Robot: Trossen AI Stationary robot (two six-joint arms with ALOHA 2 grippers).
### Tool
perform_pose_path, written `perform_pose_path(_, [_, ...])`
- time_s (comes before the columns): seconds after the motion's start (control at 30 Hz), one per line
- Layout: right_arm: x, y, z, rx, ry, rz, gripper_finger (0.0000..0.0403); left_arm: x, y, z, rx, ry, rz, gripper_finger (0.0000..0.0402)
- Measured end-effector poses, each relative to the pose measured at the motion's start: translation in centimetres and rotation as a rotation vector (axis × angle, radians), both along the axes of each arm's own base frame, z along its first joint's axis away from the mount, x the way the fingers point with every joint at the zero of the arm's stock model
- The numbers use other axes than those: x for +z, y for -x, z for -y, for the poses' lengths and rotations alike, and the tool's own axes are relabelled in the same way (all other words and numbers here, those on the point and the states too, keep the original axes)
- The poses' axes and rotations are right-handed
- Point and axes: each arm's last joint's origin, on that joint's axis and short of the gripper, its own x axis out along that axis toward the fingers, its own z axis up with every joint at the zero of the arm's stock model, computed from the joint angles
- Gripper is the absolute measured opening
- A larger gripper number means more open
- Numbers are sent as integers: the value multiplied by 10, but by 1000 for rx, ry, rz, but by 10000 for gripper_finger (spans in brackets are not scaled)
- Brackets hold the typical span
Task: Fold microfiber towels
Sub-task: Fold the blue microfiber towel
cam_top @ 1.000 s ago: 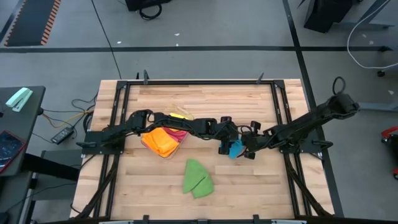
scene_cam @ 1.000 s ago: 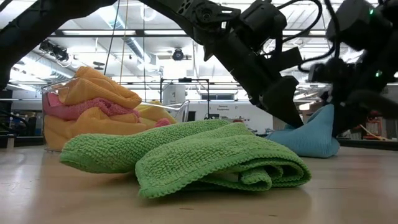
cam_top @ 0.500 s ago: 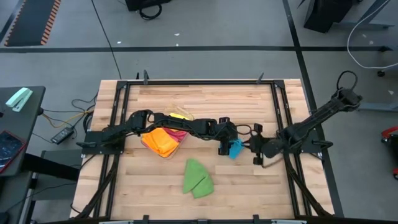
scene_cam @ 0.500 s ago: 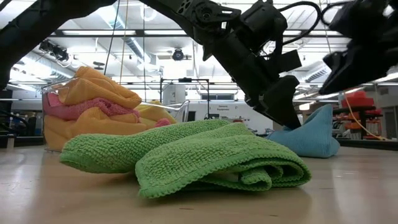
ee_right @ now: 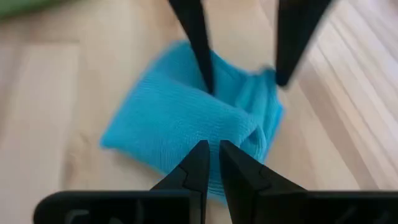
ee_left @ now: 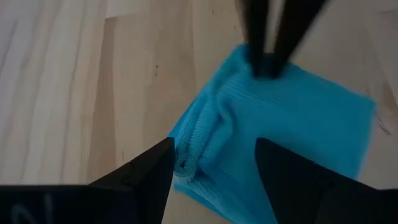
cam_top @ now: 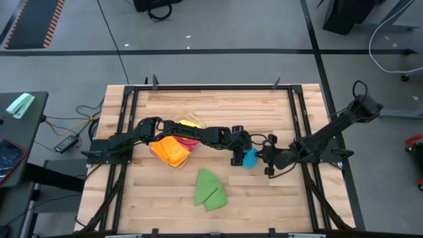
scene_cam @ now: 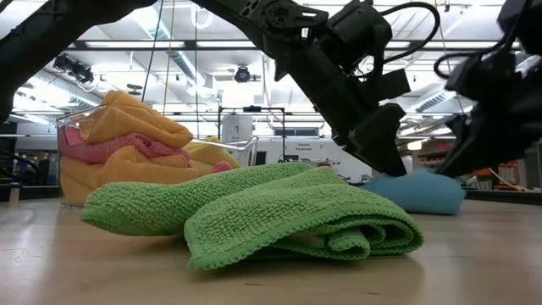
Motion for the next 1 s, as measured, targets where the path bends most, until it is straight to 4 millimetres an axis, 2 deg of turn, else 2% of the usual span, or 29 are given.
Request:
perform_pose_path(0.13, [-9,-1,3,-42,-4,-42,48,4,3,0,-5,-5,-34,231])
perform_pose_path(0.33, [-11,-2,3,-47,-7,-49,48,40,4,12,-44,9,-21,231])
perform_pose_path(0.5, [-11,-2,3,-47,-9,-46,48,38,6,37,-165,65,-37,226])
perform_pose_path(0.6, [-11,-3,2,-47,-12,-41,48,27,5,43,-194,52,-58,218])
perform_pose_path(0.73, [-10,-3,2,-47,-14,-38,48,14,0,35,-174,50,-56,206])
perform_pose_path(0.87, [-10,-3,2,-34,-22,-44,48,6,-5,17,-138,58,-50,196])
perform_pose_path(1.0, [-11,-3,1,-23,-34,-55,48,-5,-6,-1,-142,163,-67,204])
